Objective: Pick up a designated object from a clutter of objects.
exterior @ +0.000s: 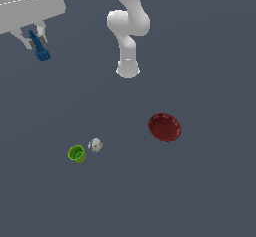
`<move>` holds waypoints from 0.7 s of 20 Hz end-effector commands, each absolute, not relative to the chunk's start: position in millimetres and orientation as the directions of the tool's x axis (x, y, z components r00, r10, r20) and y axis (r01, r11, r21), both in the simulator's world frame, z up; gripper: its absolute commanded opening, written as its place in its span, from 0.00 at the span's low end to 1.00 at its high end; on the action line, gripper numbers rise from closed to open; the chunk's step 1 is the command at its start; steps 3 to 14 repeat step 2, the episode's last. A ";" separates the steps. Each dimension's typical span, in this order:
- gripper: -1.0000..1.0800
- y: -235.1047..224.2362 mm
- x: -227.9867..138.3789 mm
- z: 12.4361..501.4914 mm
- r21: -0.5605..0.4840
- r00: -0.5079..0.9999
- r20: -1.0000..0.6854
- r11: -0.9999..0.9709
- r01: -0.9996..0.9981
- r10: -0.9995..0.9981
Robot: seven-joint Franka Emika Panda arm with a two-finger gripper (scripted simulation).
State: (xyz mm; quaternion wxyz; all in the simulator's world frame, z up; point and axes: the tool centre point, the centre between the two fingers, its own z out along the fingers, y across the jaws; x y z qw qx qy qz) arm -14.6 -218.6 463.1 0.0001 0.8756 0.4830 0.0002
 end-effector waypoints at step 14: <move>0.00 -219.9 -14.2 464.5 0.000 0.533 0.000 -0.533 0.846 0.846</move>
